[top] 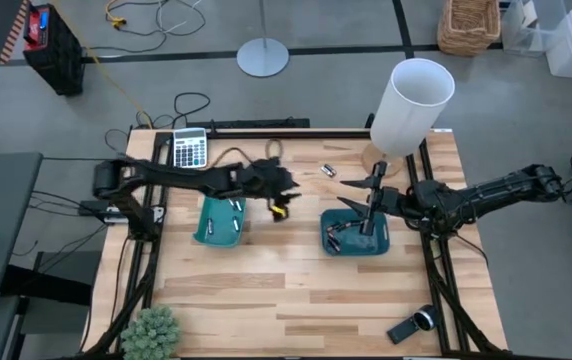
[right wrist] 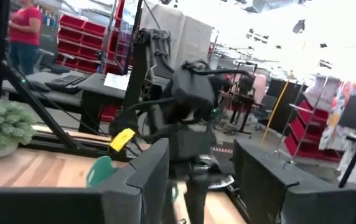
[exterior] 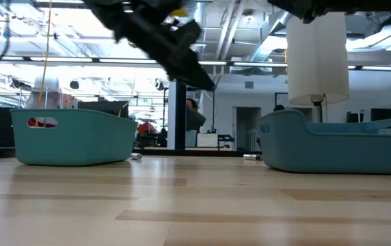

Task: Sort batteries
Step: Put the silver battery into the green bin

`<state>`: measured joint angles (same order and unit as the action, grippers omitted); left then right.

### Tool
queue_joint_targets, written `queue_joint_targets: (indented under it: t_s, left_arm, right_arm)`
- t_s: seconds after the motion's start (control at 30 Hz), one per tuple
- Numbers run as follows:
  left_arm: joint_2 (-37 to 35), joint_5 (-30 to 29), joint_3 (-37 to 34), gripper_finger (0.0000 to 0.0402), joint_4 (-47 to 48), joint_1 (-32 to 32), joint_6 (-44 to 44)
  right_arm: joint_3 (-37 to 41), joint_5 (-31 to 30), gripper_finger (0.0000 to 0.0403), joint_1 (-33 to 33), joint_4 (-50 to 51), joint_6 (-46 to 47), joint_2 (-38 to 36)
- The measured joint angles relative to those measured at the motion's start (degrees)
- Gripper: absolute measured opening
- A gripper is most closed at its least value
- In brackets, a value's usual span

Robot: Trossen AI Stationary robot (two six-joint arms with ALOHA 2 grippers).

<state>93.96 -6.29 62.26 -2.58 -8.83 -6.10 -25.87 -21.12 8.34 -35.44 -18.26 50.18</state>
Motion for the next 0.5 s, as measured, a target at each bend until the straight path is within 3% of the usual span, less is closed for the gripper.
queue_joint_targets:
  t_s: [0.2,0.5]
  left_arm:
    - [-13.5,-5.5,-14.2,0.0108,-7.6,-0.3,4.2]
    - [-29.6,-9.0,-25.7,0.0106,-8.7,-0.2,8.3]
  right_arm:
    - [-3.7,0.0,0.0193,-4.0,2.7,5.6,5.7]
    - [-21.7,1.7,0.0193,-9.1,8.8,7.4,30.3]
